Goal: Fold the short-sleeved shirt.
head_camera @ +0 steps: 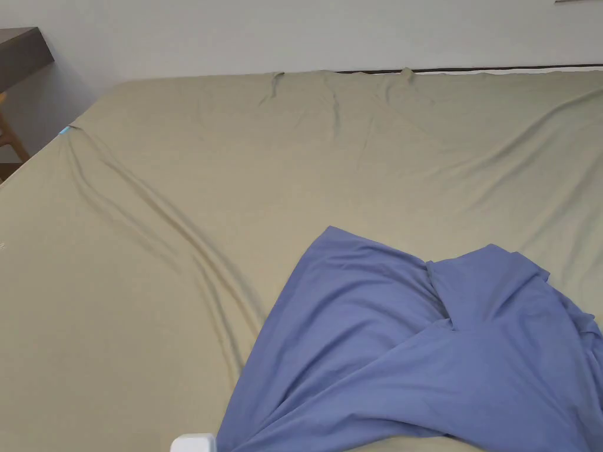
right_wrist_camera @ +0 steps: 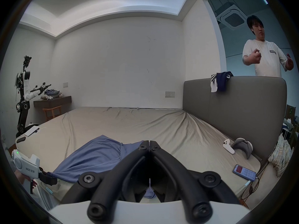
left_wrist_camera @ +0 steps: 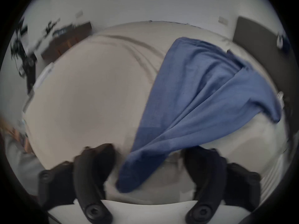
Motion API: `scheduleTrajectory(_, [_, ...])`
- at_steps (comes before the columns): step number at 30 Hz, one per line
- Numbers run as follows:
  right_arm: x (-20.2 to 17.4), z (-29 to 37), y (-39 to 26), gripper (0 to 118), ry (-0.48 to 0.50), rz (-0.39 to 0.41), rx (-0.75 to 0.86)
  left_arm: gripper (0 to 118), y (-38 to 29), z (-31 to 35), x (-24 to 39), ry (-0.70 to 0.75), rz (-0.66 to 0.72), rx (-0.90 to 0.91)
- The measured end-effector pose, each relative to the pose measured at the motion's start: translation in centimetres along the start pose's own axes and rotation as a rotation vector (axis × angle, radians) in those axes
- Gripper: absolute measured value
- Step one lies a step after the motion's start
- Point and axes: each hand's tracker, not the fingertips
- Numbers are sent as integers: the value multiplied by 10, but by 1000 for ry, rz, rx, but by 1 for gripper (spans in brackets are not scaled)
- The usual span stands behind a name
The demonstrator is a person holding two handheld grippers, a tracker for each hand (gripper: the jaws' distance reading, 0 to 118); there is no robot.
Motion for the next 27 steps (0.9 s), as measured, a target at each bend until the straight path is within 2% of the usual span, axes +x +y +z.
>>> scheduleTrajectory(1, [0,-1,2,0,2,0,0,39,1,5,1,52,-13,27])
scheduleTrajectory(2, [0,-1,3,0,3,2,1,0,0,8,5,52,-76,48])
scheduleTrajectory(3, [-1,-2,3,0,7,2,1,0,-1,10,8,4,-42,84])
scheduleTrajectory(4, [-1,-3,3,0,8,0,-1,0,-6,13,5,75,-43,77])
scheduleTrajectory(5, [-1,-4,4,0,8,1,-3,0,-6,12,6,62,-117,45])
scheduleTrajectory(7, [1,-10,6,0,14,5,5,0,-6,23,4,47,-89,81])
scheduleTrajectory(8, [3,-15,4,0,25,-25,-42,0,-2,25,9,42,-91,91])
scheduleTrajectory(9, [5,-23,5,0,15,0,-41,0,0,32,11,43,-92,113])
scheduleTrajectory(12, [19,-59,2,0,19,-24,-141,0,11,49,11,22,-81,167])
scheduleTrajectory(17, [47,-151,0,0,49,-63,-269,0,28,64,11,-6,-54,203])
scheduleTrajectory(19, [52,-200,4,0,62,-17,-301,0,33,65,12,-17,-39,202])
scheduleTrajectory(25, [50,-351,3,0,146,-8,-404,0,44,63,19,-48,0,186])
scheduleTrajectory(26, [51,-375,0,12,170,-36,-453,0,45,63,19,-59,9,183])
scheduleTrajectory(27, [52,-402,-6,71,195,-78,-505,0,47,63,20,-63,14,178])
